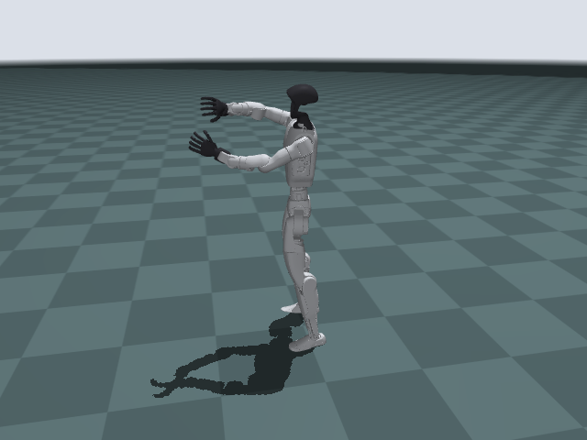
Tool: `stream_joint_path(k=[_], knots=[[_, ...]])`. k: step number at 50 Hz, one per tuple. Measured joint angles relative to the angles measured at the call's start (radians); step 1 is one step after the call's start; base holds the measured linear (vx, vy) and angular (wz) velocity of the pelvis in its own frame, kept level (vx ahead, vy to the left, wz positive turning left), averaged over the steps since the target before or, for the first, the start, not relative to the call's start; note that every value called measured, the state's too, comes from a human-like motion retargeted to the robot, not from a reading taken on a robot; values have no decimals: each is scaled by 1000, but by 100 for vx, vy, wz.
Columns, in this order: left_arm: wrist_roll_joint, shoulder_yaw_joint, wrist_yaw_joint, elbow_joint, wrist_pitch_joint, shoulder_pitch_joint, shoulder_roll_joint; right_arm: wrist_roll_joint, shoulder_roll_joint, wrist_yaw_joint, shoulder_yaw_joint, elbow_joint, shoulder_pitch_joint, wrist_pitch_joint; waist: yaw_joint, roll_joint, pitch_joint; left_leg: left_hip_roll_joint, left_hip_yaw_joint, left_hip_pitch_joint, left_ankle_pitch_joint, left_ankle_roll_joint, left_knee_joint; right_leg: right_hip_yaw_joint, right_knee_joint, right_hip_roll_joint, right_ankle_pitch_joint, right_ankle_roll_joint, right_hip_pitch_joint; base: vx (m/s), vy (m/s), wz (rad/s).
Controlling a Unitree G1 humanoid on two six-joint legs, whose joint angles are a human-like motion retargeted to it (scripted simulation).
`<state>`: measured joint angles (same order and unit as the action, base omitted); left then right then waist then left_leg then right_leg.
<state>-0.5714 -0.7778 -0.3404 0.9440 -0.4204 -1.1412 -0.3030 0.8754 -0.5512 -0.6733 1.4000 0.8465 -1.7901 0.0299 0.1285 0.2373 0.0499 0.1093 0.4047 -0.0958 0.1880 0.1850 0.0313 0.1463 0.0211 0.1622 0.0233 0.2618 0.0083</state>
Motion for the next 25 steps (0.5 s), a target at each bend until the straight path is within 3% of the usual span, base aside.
stream_joint_path(k=[25], knots=[[7,-6,-5,3,-1,10,-2,4,-12,3,0,0,-12,3,-6,6,2,2,3,1,-3,0,0,-3,0,-3,-1,0,-3,0,0,0]])
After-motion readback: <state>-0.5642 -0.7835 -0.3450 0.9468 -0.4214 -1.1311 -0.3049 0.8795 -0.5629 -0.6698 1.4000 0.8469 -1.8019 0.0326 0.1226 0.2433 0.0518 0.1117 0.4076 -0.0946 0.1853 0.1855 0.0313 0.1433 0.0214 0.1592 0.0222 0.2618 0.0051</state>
